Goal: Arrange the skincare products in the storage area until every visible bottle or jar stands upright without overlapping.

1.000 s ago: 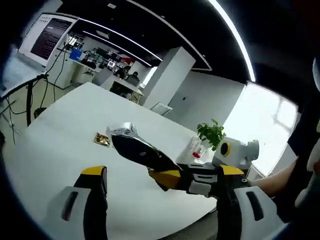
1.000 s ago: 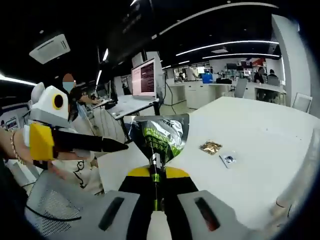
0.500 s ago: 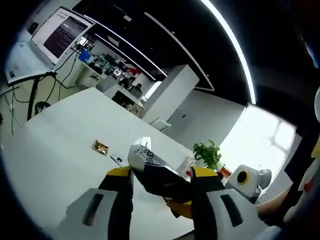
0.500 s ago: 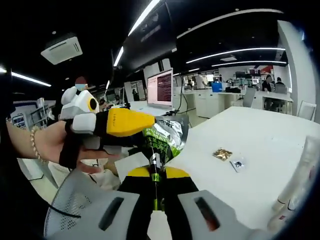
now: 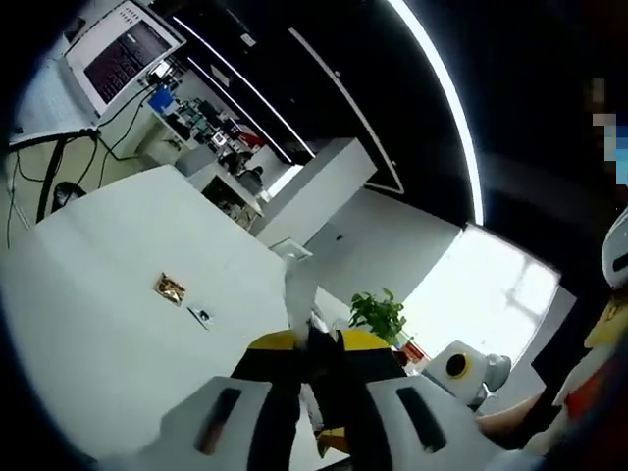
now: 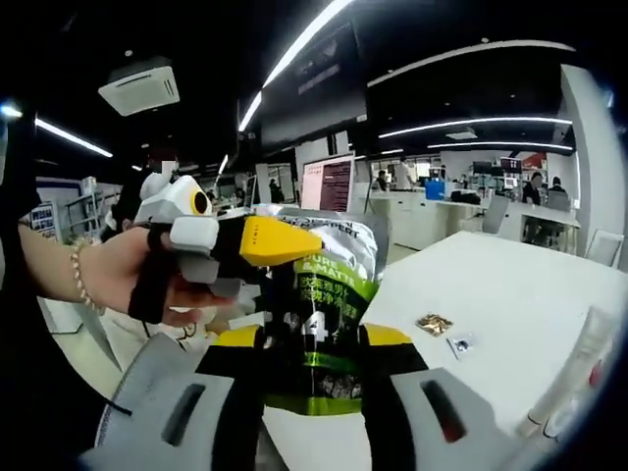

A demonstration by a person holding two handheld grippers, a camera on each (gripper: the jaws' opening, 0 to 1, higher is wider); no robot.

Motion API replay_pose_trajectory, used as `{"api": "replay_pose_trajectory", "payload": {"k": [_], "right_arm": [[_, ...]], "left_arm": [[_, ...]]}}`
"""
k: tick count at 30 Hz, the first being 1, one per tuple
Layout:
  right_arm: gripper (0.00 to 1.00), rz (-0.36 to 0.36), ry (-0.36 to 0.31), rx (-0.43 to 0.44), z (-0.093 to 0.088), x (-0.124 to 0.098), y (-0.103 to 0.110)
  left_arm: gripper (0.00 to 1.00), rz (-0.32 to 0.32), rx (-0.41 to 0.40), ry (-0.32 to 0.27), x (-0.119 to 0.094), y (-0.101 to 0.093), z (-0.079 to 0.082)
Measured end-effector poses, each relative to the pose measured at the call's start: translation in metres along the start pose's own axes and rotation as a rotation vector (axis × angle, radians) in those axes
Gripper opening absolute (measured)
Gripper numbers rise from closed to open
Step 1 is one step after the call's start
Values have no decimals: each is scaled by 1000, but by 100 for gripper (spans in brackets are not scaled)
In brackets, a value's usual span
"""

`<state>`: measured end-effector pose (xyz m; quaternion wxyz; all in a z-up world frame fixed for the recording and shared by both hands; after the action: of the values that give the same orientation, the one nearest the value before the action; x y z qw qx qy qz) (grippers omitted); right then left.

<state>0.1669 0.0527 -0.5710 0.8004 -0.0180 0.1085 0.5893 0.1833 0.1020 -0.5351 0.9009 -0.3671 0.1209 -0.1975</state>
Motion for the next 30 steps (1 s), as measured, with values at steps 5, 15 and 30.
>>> {"api": "replay_pose_trajectory", "payload": {"k": [5, 15, 30], "right_arm": [[51, 64, -19, 73, 4, -14, -3], [47, 197, -123, 270, 31, -56, -29], [15, 401, -218, 463, 49, -63, -4]], "left_arm": [[0, -58, 32, 87, 0, -15, -8], [0, -178, 206, 289, -4, -51, -30], [0, -316, 205, 419, -6, -82, -44]]}}
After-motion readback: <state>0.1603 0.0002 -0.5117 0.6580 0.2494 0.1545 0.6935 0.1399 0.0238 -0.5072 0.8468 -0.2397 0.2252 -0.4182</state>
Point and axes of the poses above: the point that each gripper's makers call its tool centre point, and the gripper's own axes: x roughly forward along the fingers, y roughly to its left, z roughly out of its top, the point moved 1 cm from there along -x, roughly backward along the fingers, and after that the axes turned 7 degrees about z, right-handed, at the moved point
